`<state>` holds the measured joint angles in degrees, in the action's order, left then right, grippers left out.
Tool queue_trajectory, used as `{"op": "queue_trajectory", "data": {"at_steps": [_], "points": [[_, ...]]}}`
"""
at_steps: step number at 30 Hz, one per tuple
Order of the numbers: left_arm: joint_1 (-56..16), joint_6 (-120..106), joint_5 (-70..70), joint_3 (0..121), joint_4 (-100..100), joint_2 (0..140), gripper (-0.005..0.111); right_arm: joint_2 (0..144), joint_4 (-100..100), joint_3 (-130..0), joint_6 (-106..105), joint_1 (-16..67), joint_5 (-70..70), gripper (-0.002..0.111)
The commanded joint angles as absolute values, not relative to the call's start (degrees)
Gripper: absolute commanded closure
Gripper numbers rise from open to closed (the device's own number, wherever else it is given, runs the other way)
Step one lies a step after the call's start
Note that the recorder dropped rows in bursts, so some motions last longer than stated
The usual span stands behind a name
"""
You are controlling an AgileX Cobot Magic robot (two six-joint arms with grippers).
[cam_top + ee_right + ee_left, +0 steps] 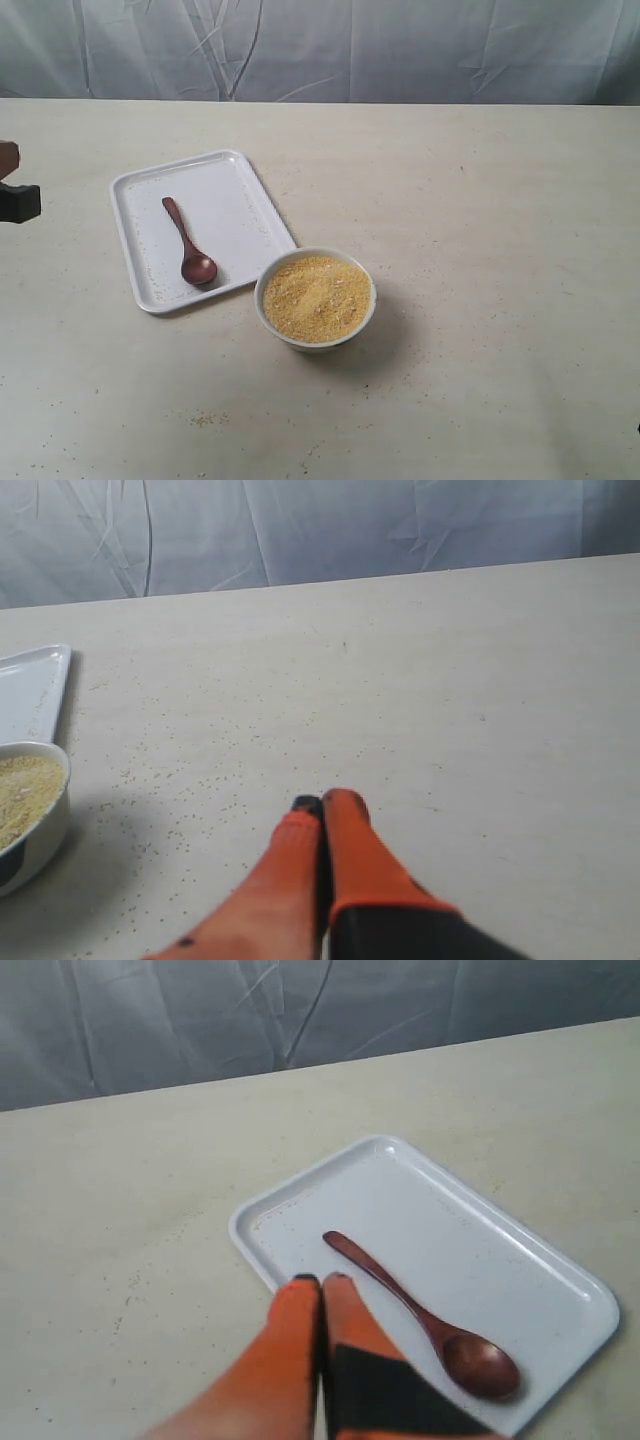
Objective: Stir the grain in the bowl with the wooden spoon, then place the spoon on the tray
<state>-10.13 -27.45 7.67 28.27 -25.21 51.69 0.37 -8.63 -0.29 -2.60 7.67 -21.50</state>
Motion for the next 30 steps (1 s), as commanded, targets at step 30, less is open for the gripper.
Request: {"op": "queue_trajectory", "data": {"at_steps": [30], "points": [[2.1,-27.5,14.0,0.0,-19.1,0.0,0.107,0.0,-9.6,0.0,-2.8,7.5,-20.9,0.109]]}}
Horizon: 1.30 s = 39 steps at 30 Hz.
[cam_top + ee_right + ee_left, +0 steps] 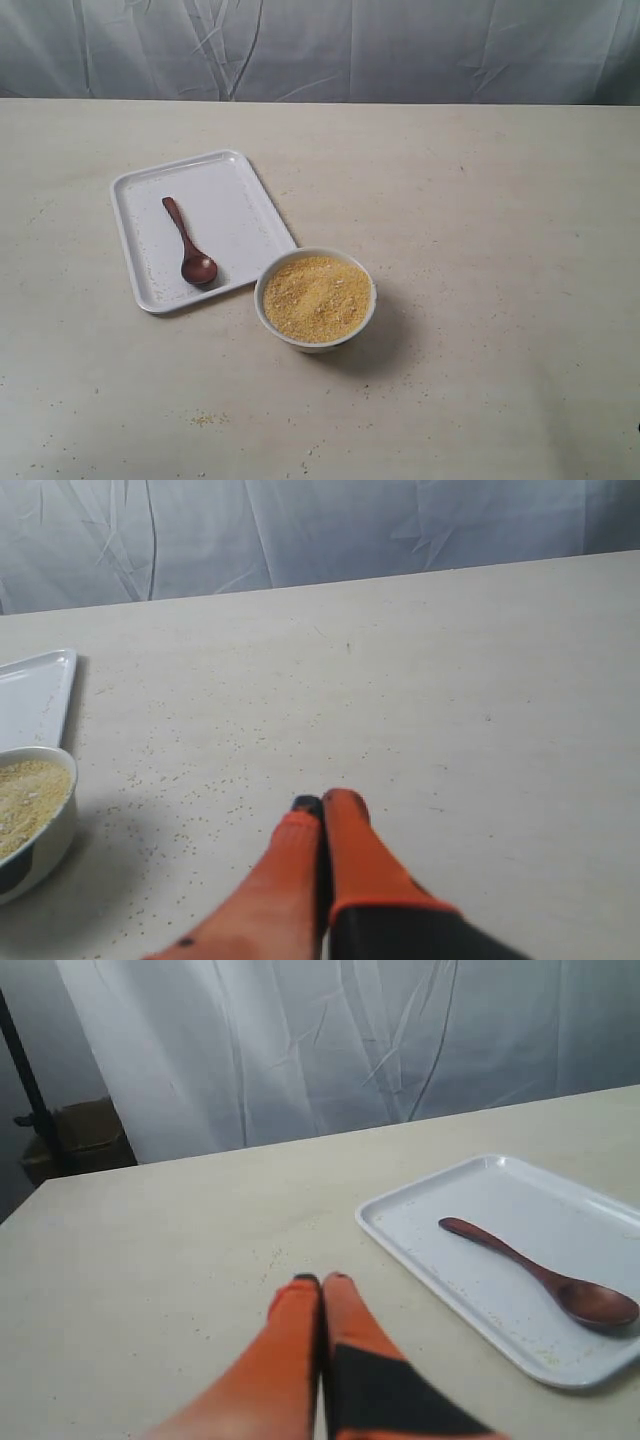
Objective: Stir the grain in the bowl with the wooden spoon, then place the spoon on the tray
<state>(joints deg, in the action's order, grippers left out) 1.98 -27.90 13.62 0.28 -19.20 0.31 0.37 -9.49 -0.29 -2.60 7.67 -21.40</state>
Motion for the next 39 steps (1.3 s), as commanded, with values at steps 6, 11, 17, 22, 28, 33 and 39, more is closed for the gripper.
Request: {"op": "queue_trajectory", "data": {"at_steps": [6,11,17,22,28,33,39], "points": [[2.2,-9.7,14.0,0.0,-6.0,0.0,0.107,0.0,-9.6,0.0,-2.8,7.5,-20.9,0.109],[2.2,1.6,13.7,0.0,-2.7,0.0,0.107,0.0,-9.6,0.0,-2.8,7.5,-20.9,0.109],[2.2,1.3,13.3,0.0,-1.9,0.0,0.107,0.0,-9.5,0.0,-2.8,7.5,-20.7,0.109],[2.2,1.3,13.3,0.0,-1.8,0.0,0.107,0.0,-9.5,0.0,-2.8,7.5,-20.7,0.109],[2.2,1.3,13.3,0.0,-1.8,0.0,0.107,0.0,-9.6,0.0,-2.8,7.5,-20.8,0.109],[2.2,1.3,13.3,0.0,-1.8,0.0,0.107,0.0,-9.6,0.0,-2.8,7.5,-20.8,0.109],[2.2,1.3,13.3,0.0,-1.8,0.0,0.107,0.0,-9.6,0.0,-2.8,7.5,-20.8,0.109]]}}
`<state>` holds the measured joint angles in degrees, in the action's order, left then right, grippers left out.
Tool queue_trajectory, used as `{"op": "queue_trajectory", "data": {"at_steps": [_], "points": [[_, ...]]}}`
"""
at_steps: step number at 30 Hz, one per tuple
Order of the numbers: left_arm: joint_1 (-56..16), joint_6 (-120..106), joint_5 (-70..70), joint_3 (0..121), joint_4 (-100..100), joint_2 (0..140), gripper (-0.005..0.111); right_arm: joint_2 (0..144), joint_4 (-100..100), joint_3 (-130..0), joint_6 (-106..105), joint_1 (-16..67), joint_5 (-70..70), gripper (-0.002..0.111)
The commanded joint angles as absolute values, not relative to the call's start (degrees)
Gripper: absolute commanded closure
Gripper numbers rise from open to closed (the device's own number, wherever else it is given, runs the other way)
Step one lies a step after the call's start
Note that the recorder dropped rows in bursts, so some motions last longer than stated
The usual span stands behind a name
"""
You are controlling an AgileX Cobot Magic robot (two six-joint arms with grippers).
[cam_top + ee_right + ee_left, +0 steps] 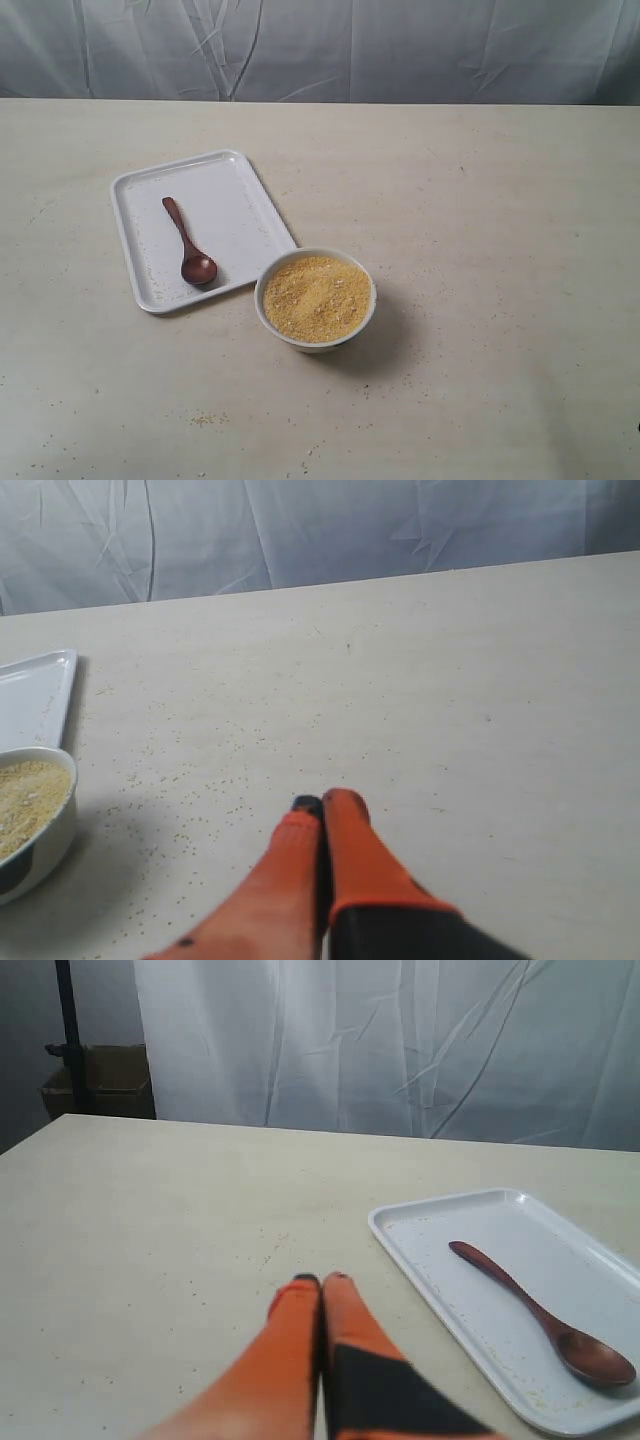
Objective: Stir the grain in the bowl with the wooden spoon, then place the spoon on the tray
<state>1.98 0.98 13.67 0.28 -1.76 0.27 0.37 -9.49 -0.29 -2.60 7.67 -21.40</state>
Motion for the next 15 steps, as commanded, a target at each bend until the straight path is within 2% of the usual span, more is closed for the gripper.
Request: {"op": "queue_trajectory", "data": {"at_steps": [1,15], "points": [[2.2,1.3,13.3,0.0,-1.8,0.0,0.107,0.0,-9.6,0.0,-2.8,7.5,-20.8,0.109],[2.2,1.3,13.3,0.0,-1.4,0.0,0.107,0.0,-9.5,0.0,-2.8,7.5,-20.8,0.109]]}}
